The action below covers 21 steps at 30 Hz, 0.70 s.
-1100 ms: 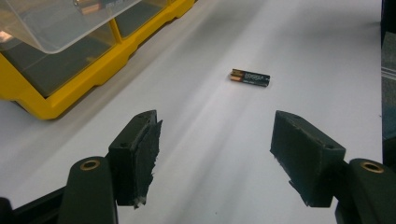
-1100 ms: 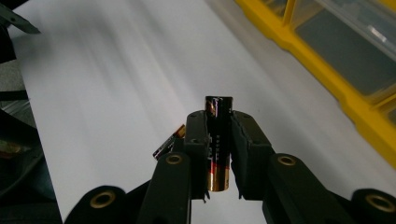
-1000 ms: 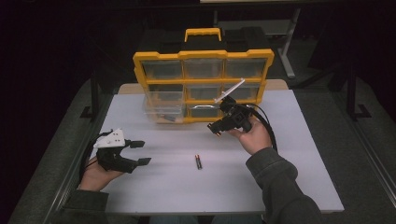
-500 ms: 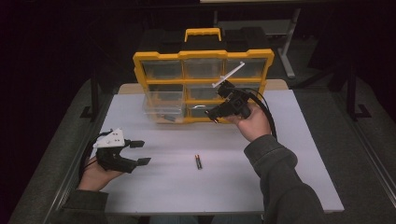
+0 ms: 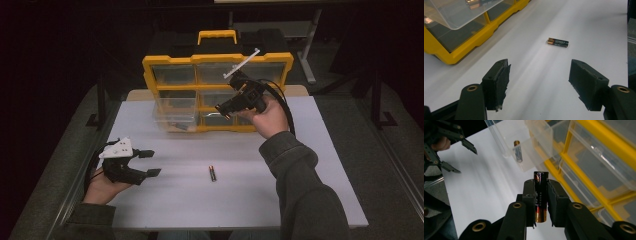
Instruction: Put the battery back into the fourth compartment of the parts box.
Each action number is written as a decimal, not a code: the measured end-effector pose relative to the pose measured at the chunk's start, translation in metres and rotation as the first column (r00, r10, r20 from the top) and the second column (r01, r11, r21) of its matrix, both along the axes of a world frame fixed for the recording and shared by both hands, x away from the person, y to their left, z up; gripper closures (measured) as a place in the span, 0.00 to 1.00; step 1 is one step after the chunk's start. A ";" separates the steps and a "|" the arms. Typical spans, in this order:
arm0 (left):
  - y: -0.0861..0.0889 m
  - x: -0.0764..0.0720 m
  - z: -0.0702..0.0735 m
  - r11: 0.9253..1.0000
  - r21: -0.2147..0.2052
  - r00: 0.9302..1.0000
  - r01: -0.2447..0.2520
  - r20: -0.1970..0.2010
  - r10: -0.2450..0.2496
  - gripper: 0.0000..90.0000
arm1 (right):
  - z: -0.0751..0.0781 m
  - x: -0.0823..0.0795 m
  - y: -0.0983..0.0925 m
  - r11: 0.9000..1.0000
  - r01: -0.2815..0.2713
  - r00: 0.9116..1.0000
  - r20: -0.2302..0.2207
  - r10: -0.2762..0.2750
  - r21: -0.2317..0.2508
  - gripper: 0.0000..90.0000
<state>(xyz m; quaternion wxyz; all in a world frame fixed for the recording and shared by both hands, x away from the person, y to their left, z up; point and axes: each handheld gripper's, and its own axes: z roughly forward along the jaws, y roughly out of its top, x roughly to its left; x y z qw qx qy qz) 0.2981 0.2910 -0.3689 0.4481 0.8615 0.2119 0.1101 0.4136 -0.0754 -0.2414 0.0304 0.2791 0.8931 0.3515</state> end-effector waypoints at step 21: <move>-0.001 0.001 -0.001 1.000 0.001 1.000 0.007 0.004 -0.007 0.36 | 0.033 0.024 0.055 0.997 -0.071 0.996 0.055 0.072 -0.018 0.84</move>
